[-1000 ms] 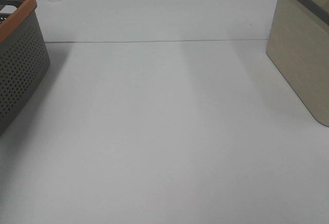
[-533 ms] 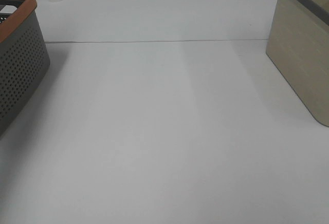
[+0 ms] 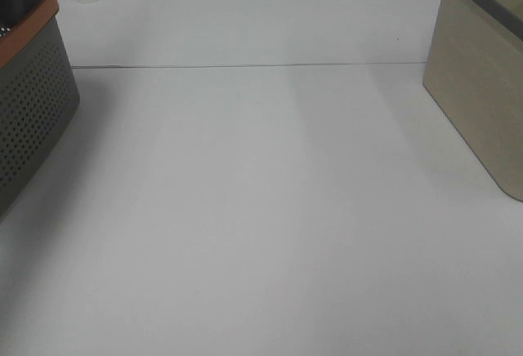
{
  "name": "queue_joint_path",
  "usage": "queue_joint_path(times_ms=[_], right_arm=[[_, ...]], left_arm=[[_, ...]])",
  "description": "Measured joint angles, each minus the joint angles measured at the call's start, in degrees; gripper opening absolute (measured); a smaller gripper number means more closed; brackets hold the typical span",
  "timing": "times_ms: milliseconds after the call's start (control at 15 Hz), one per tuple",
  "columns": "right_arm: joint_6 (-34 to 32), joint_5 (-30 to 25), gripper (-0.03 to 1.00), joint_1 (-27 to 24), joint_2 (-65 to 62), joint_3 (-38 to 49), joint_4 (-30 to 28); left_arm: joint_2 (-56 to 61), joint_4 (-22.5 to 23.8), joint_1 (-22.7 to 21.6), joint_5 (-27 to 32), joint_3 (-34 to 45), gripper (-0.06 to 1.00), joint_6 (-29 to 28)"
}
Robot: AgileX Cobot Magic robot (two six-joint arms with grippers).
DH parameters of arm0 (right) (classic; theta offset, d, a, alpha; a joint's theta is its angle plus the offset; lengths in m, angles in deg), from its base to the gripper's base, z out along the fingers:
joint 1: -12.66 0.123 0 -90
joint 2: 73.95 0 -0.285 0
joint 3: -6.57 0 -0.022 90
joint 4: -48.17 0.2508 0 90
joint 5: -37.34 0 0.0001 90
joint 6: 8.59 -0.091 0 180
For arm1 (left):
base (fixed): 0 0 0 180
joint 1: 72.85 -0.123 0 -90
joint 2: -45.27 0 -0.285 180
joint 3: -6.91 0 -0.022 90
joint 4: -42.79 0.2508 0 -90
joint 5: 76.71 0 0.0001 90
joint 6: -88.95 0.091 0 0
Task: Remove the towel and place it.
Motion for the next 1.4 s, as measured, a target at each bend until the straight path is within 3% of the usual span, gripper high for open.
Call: queue_joint_path(times_ms=[200, 467, 933, 1200, 1267, 1400], right_arm=[[0.0, 0.0, 0.74, 0.0, 0.0, 0.0, 0.0], [0.0, 0.0, 0.74, 0.0, 0.0, 0.0, 0.0], [0.0, 0.0, 0.74, 0.0, 0.0, 0.0, 0.0], [0.0, 0.4, 0.74, 0.0, 1.03, -0.46, 0.8], [0.0, 1.6, 0.74, 0.0, 4.7, -1.55, 2.29], [1.66, 5.33, 0.74, 0.0, 9.11, -2.69, 4.93]], left_arm=[[0.0, 0.34, 3.67, -0.06, -6.76, 0.0, 0.86], [0.0, 1.95, 8.77, 1.6, -8.88, 0.0, 3.61], [-7.96, 11.34, 19.88, 1.95, -8.88, 0.0, 3.44], [-11.0, 20.11, 24.75, 1.66, -8.82, 0.0, -1.43], [-11.4, 27.1, 27.16, 1.38, -7.1, 0.0, -4.47], [-11.4, 31.05, 28.36, 0.92, -3.78, 0.0, -5.1]])
